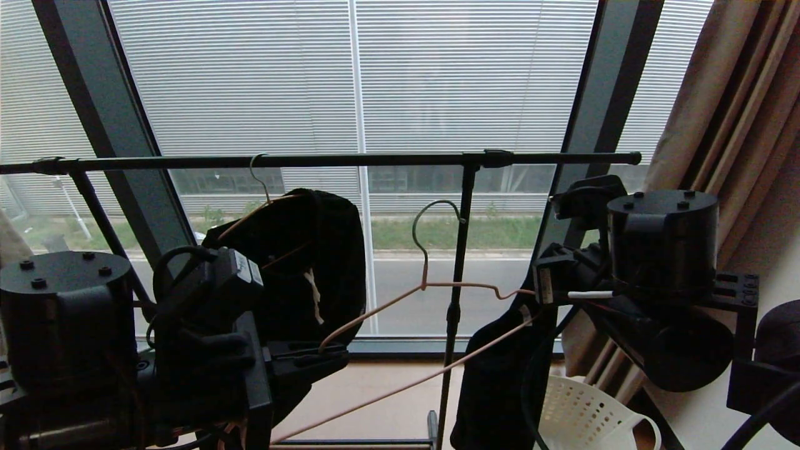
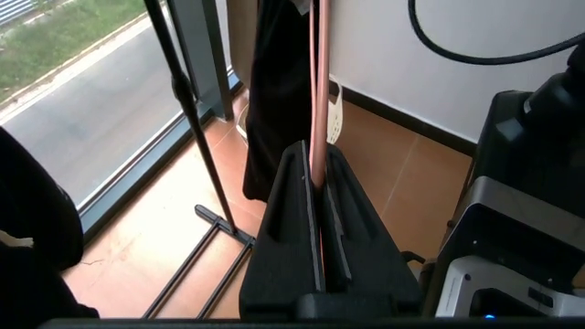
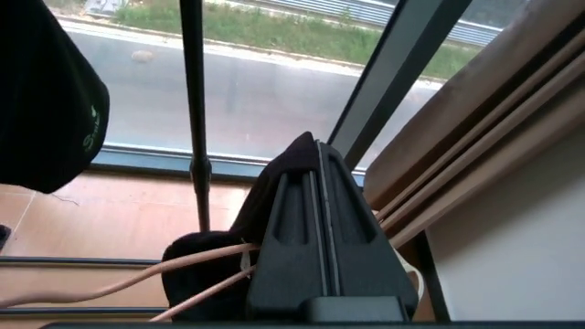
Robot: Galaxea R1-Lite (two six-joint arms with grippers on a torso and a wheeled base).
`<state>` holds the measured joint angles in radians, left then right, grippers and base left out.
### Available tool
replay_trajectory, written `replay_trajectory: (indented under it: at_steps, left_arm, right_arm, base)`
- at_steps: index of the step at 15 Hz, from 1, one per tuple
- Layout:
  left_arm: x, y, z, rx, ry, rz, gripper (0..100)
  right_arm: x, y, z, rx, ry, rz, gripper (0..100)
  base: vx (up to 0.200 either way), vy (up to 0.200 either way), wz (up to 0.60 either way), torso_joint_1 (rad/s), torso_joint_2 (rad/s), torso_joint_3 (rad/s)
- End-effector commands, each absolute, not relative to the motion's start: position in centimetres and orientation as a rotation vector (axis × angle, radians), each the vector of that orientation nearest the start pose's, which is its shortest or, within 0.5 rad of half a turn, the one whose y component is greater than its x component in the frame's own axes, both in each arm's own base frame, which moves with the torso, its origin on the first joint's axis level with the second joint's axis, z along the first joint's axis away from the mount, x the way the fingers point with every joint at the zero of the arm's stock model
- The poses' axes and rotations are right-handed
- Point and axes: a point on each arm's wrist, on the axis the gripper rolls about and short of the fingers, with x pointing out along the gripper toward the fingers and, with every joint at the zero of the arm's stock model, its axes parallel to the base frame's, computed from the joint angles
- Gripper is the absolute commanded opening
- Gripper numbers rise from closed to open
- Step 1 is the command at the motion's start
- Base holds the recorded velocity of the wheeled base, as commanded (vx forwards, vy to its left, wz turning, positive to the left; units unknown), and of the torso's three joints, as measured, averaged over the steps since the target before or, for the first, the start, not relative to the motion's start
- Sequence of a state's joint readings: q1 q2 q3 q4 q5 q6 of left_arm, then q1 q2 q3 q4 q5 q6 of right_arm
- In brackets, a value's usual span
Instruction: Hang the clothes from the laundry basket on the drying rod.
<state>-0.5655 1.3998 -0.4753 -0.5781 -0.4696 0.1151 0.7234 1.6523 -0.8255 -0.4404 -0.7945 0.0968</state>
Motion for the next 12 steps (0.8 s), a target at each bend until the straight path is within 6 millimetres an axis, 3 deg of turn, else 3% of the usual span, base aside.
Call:
replay_trajectory:
  at_steps: [1,6,12]
  left_arm:
    - [17.3,-12.1,16.9,0.120,0.300,-1.041,0]
    - [19.3,-12.8,16.6,0.077,0.279,-0.975,0]
    - [19.7,-12.9,16.3,0.069,0.285,-0.958,0]
  right_arm:
    - [22.6,17.9,18.3,-0.177,0.283,-0.082,0]
    - [21.6,18.0,17.8,-0.174,0.295,-0.061,0]
    - [20.4,18.6,18.0,-0.174,0.285,-0.016,0]
  base:
    - [0.000,0.000,0.00,0.000,0.00,0.000]
    - [0.000,0.000,0.00,0.000,0.00,0.000]
    - [0.000,0.000,0.00,0.000,0.00,0.000]
